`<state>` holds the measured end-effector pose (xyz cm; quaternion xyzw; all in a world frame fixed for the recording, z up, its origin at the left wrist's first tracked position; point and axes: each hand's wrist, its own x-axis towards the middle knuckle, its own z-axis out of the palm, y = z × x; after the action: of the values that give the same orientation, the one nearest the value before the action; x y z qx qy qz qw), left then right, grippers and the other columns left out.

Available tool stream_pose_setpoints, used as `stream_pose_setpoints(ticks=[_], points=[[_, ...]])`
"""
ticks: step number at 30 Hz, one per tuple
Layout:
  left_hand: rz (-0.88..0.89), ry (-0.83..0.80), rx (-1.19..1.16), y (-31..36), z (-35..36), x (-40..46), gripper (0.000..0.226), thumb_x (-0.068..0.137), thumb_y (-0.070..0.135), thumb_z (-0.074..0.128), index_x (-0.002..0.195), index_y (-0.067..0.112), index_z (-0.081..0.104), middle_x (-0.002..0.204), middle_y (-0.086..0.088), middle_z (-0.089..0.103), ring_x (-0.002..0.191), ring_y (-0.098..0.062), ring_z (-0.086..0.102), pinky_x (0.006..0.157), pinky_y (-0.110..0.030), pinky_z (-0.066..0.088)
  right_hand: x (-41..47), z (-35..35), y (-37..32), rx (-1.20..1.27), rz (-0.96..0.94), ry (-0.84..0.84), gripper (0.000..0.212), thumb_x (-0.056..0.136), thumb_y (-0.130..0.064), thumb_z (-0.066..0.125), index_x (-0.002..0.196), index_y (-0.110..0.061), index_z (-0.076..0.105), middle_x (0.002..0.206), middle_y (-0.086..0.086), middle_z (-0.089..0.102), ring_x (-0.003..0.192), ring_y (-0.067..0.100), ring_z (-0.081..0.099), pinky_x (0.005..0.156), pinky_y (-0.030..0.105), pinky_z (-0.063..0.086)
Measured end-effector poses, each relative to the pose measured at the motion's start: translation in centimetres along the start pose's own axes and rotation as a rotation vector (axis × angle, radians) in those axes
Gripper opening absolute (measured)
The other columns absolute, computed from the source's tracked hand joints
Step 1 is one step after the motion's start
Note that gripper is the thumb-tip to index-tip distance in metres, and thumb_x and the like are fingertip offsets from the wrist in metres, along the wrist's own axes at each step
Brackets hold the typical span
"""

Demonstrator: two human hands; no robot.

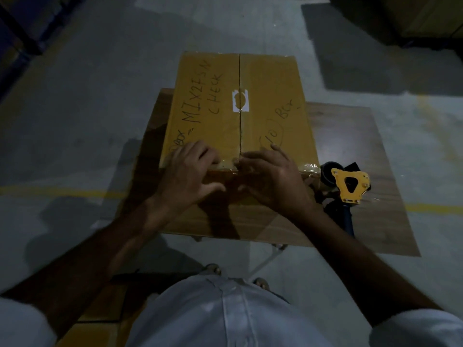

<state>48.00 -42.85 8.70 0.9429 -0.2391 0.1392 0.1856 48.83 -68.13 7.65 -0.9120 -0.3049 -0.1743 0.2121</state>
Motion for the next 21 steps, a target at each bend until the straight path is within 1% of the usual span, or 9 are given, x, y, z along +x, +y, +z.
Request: stream_pose_setpoints(ticks=[2,4,6,9,13,15,17,19,21], points=[[0.039,-0.049,-0.170,1.0,0.4,1.5,0.050,0.083,0.060,0.073,0.118,0.026,0.063,0.120,0.007,0.056,0.110,-0.007,0.047,0.091,-0.031,0.042,-0.1,-1.0,0.9,0.029,0.062,0.027,0.037,0.089,-0.042,0.077,0.120,-0.020,0.073,0.122,-0.002,0.072,0.113,0.012,0.065,0.119,0.050,0.036],[0.089,-0.044,-0.185,1.4,1.0,2.7,0.041,0.091,0.061,0.063,0.114,0.028,0.070,0.117,0.008,0.060,0.108,-0.008,0.049,0.088,-0.031,0.042,0.2,-1.4,1.5,-0.023,0.080,0.024,0.028,0.090,-0.039,0.078,0.110,-0.021,0.078,0.114,-0.002,0.074,0.106,0.013,0.067,0.116,0.052,0.040],[0.101,-0.005,-0.160,1.3,1.7,3.0,0.039,0.091,0.059,0.067,0.108,0.026,0.074,0.111,0.005,0.062,0.104,-0.011,0.052,0.084,-0.032,0.042,0.1,-1.1,1.6,-0.055,0.056,0.056,0.024,0.088,-0.037,0.081,0.103,-0.018,0.080,0.109,0.000,0.076,0.099,0.017,0.069,0.112,0.051,0.043],[0.129,0.056,-0.089,0.9,2.9,2.5,0.038,0.089,0.056,0.072,0.106,0.022,0.074,0.109,0.002,0.064,0.100,-0.016,0.055,0.083,-0.031,0.042,-0.8,-0.1,1.4,-0.072,0.046,0.181,0.019,0.087,-0.030,0.085,0.096,-0.013,0.080,0.104,0.002,0.076,0.095,0.023,0.071,0.106,0.053,0.047],[0.128,0.054,0.020,1.3,3.4,2.2,0.043,0.081,0.047,0.082,0.111,0.022,0.066,0.113,-0.001,0.057,0.101,-0.020,0.050,0.084,-0.031,0.040,-1.9,1.1,0.3,-0.236,0.063,0.321,0.013,0.089,-0.025,0.083,0.096,-0.014,0.081,0.106,0.000,0.077,0.100,0.021,0.073,0.115,0.056,0.038],[0.082,0.012,0.061,1.9,3.2,2.3,0.051,0.073,0.043,0.088,0.113,0.024,0.063,0.114,-0.001,0.055,0.103,-0.021,0.049,0.086,-0.034,0.040,-2.4,1.1,0.0,-0.265,0.040,0.300,0.015,0.090,-0.023,0.081,0.102,-0.013,0.081,0.112,0.001,0.077,0.106,0.022,0.073,0.116,0.060,0.036],[0.034,-0.010,0.023,2.3,2.9,2.7,0.054,0.070,0.048,0.089,0.111,0.025,0.062,0.113,0.001,0.053,0.102,-0.017,0.047,0.087,-0.034,0.039,-2.8,0.3,0.5,-0.239,0.050,0.228,0.023,0.090,-0.029,0.080,0.108,-0.014,0.079,0.118,0.001,0.075,0.111,0.021,0.071,0.120,0.064,0.028],[0.022,-0.011,-0.078,2.6,2.5,3.4,0.049,0.076,0.062,0.078,0.108,0.027,0.063,0.112,0.006,0.053,0.103,-0.008,0.040,0.088,-0.032,0.036,-3.0,-1.0,1.6,-0.194,0.128,0.189,0.031,0.091,-0.045,0.076,0.108,-0.019,0.077,0.116,-0.002,0.074,0.111,0.017,0.068,0.124,0.063,0.019],[0.068,-0.018,-0.134,3.0,2.5,4.1,0.046,0.087,0.068,0.065,0.108,0.028,0.067,0.112,0.007,0.054,0.103,-0.005,0.040,0.086,-0.031,0.037,-3.2,-2.1,3.1,-0.165,0.178,0.183,0.033,0.091,-0.051,0.075,0.105,-0.022,0.077,0.113,-0.003,0.073,0.109,0.015,0.067,0.123,0.064,0.019]])
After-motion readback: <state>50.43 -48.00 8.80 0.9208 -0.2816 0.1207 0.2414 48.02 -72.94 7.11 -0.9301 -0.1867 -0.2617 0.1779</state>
